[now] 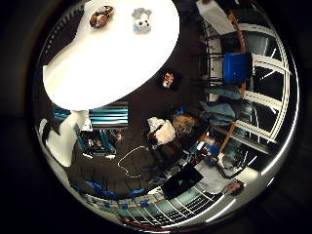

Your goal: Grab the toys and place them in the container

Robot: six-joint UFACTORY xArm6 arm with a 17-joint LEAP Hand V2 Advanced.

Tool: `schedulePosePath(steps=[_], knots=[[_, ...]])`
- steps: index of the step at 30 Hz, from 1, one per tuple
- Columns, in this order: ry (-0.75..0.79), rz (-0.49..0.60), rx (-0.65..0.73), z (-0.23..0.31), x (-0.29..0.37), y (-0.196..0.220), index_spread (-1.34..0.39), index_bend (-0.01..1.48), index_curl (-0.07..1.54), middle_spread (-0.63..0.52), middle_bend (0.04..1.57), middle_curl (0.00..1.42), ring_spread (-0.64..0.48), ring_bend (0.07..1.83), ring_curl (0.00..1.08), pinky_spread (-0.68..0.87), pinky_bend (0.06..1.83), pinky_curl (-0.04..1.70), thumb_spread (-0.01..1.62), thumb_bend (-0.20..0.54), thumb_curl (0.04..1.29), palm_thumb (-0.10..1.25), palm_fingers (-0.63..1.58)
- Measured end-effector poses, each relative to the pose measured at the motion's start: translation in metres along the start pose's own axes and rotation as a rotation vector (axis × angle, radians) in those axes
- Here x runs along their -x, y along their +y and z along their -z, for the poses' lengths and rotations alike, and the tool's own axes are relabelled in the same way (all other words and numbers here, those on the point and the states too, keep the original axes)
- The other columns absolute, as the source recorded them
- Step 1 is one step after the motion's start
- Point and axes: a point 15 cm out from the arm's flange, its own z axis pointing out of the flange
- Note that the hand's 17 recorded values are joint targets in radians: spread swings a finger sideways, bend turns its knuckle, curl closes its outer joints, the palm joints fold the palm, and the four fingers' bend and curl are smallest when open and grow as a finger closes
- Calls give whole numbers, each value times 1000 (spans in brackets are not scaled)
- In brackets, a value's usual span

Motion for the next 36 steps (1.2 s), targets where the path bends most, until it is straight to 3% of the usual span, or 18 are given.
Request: schedulePosePath(steps=[10,23,36], knots=[[67,-63,-97,7,-38,-28,-426,168,298,-18,193,315,178,310,218,418,455,237,1181,-17,264,524,204],[-82,-322,-174,-4,-84,-88,-399,161,275,-1,198,326,181,338,235,453,449,255,1189,-18,267,519,225],[-243,-523,-182,-28,-110,-162,-224,157,267,187,203,324,254,325,243,475,500,279,1206,-12,270,525,106]])
